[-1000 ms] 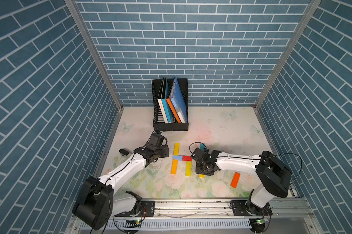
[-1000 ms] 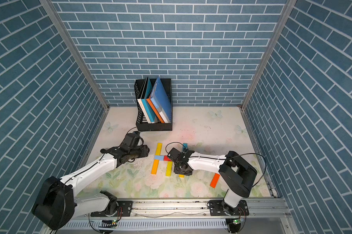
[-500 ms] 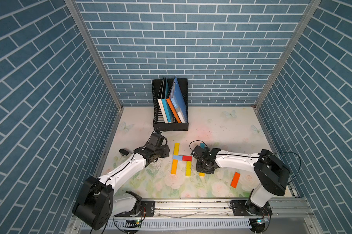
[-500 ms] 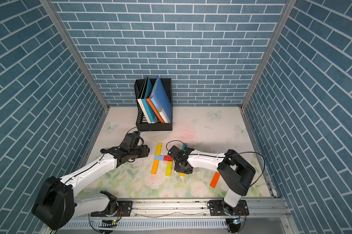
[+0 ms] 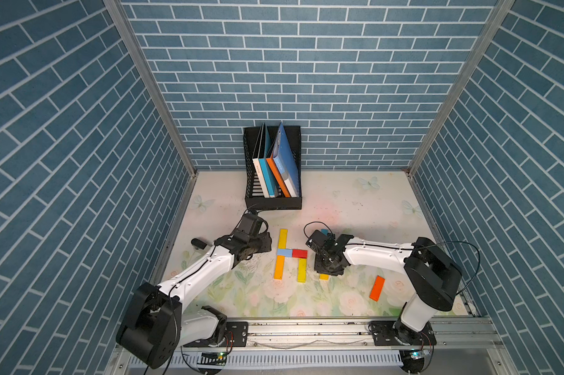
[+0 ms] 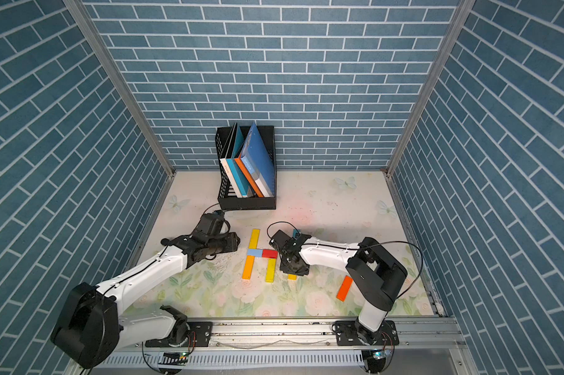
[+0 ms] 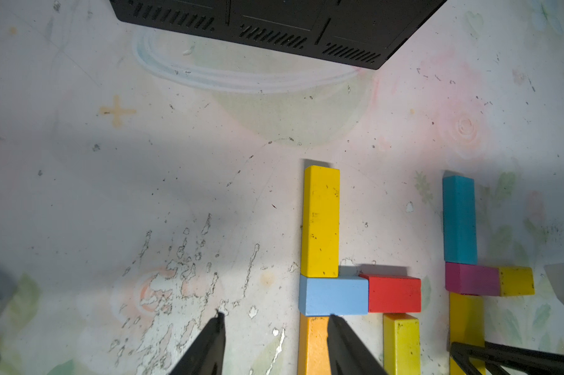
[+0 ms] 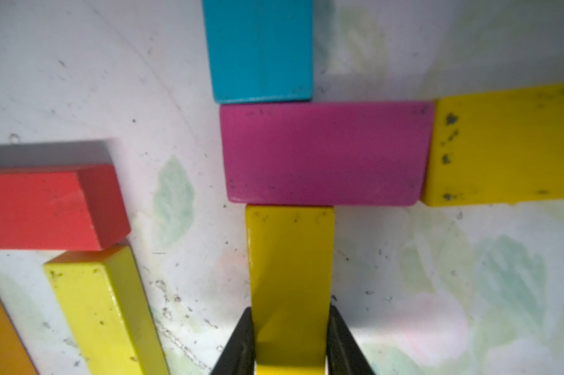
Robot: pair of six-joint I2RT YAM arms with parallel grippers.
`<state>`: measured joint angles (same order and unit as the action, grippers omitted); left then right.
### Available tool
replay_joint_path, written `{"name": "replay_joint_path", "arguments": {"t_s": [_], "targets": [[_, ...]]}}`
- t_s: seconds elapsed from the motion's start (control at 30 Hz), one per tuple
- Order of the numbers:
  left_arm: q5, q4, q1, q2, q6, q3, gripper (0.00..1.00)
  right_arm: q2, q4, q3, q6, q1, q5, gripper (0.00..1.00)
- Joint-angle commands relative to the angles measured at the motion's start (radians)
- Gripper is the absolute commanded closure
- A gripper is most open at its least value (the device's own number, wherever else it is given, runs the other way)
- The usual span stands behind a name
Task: Assemble the letter h with building blocks
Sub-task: Assemble the building block at the center of the board.
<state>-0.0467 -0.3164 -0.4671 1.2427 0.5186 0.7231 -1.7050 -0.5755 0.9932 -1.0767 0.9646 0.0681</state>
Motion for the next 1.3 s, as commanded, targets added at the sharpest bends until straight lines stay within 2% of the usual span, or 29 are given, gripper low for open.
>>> {"name": "replay_joint_path", "arguments": {"t_s": [0.0, 0.2, 0.33, 0.6, 0.8, 1.0, 1.1, 1.13, 1.2, 1.27], "targets": [[-0.002, 0.002, 0.004, -0.009, -0.012, -0.008, 0.45, -0.048, -0.018, 0.007, 0.043, -0.007, 0.011, 0.68], [-0.002, 0.002, 0.005, -0.013, -0.013, -0.008, 0.45, -0.047, -0.027, 0.01, 0.037, -0.008, 0.018, 0.54], [-0.004, 0.003, 0.004, -0.012, -0.013, -0.008, 0.45, -0.047, -0.033, 0.015, 0.037, -0.009, 0.021, 0.55], [-0.005, 0.004, 0.004, -0.015, -0.013, -0.008, 0.45, -0.059, -0.021, 0.019, 0.041, -0.008, 0.013, 0.65], [-0.005, 0.004, 0.005, -0.015, -0.013, -0.008, 0.45, -0.064, -0.016, 0.025, 0.041, -0.007, 0.007, 0.66], [-0.006, 0.003, 0.005, -0.016, -0.013, -0.007, 0.45, -0.072, -0.005, 0.026, 0.047, -0.005, 0.001, 0.61], [-0.007, 0.004, 0.004, -0.017, -0.013, -0.008, 0.45, -0.074, -0.014, 0.031, 0.048, -0.004, 0.002, 0.47], [-0.007, 0.003, 0.004, -0.018, -0.013, -0.008, 0.45, -0.074, -0.021, 0.034, 0.047, -0.004, 0.006, 0.46], [-0.007, 0.003, 0.004, -0.019, -0.013, -0.008, 0.45, -0.07, -0.026, 0.03, 0.043, -0.003, 0.015, 0.47], [-0.007, 0.003, 0.004, -0.019, -0.013, -0.008, 0.45, -0.069, -0.026, 0.029, 0.038, -0.005, 0.015, 0.52]]}}
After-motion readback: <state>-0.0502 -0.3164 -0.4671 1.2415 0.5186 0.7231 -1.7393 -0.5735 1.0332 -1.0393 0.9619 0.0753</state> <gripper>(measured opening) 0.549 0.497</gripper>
